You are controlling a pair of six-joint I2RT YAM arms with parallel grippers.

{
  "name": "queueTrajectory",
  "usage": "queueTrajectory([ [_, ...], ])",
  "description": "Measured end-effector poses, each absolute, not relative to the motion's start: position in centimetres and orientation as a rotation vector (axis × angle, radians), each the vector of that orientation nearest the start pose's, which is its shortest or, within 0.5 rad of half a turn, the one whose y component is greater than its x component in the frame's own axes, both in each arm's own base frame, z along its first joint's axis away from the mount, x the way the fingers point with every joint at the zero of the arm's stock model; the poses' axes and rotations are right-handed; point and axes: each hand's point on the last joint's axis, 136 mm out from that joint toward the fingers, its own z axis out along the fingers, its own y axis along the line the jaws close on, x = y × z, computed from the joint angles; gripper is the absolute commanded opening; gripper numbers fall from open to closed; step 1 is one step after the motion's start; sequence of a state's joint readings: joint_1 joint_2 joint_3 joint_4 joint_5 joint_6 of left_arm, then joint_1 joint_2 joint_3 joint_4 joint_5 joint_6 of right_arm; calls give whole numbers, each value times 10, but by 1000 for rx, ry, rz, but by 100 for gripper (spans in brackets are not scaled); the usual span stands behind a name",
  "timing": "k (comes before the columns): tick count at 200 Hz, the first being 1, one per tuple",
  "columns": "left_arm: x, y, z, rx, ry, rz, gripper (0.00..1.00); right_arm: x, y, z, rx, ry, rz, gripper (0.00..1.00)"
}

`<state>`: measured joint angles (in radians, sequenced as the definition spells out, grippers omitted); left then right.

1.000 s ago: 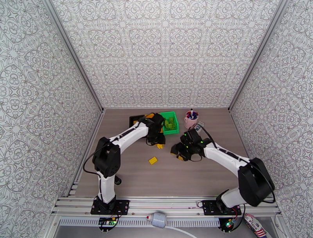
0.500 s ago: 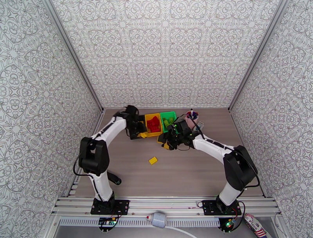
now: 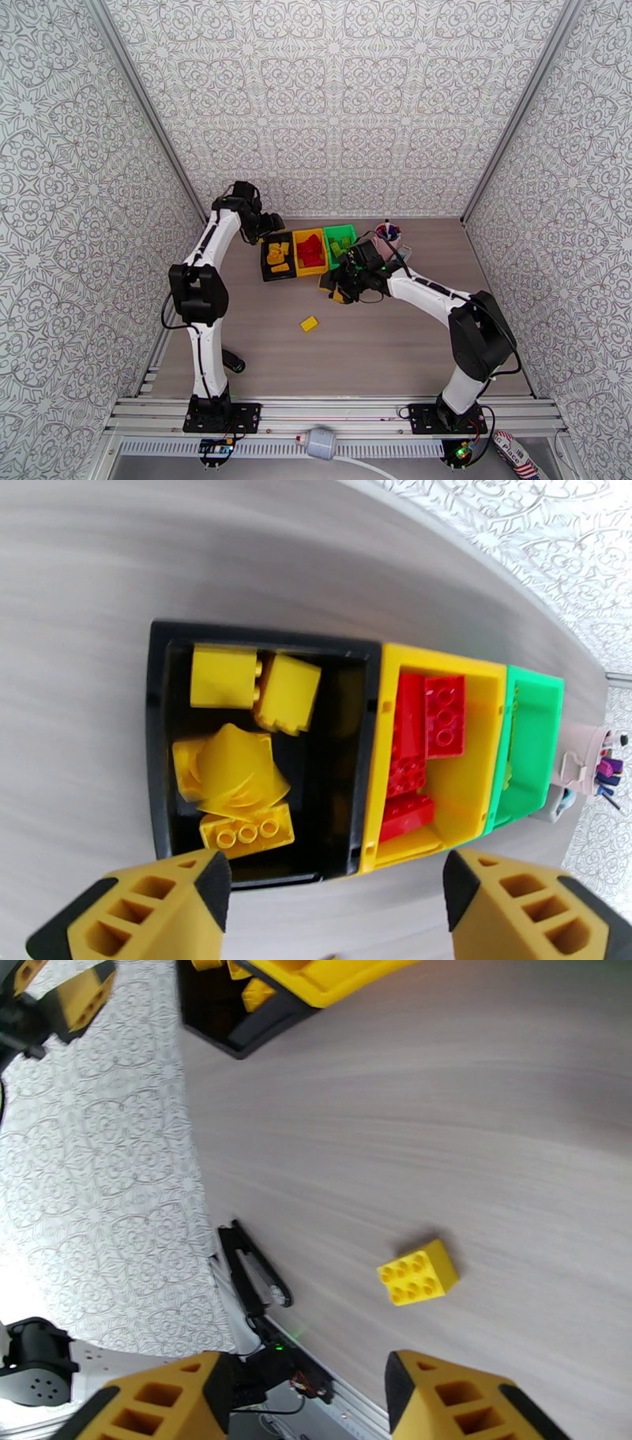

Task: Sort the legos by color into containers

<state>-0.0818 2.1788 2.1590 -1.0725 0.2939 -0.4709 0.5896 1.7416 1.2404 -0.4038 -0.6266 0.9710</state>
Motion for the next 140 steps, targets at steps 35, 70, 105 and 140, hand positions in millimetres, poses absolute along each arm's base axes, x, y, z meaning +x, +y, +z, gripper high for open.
queueTrajectory([
  [35, 477, -114, 164, -337, 2758, -481, 82, 299, 312, 136, 245, 2834, 1226, 61],
  [70, 413, -155, 163, -175, 2823, -420, 84, 284, 294, 132, 255, 2855, 1140, 62],
  [105, 359, -173, 144, -167, 2887, -389, 88, 274, 279, 114, 272, 2913, 1026, 63],
  [140, 310, -179, 106, -261, 2985, -351, 87, 267, 264, 100, 307, 2964, 910, 64],
])
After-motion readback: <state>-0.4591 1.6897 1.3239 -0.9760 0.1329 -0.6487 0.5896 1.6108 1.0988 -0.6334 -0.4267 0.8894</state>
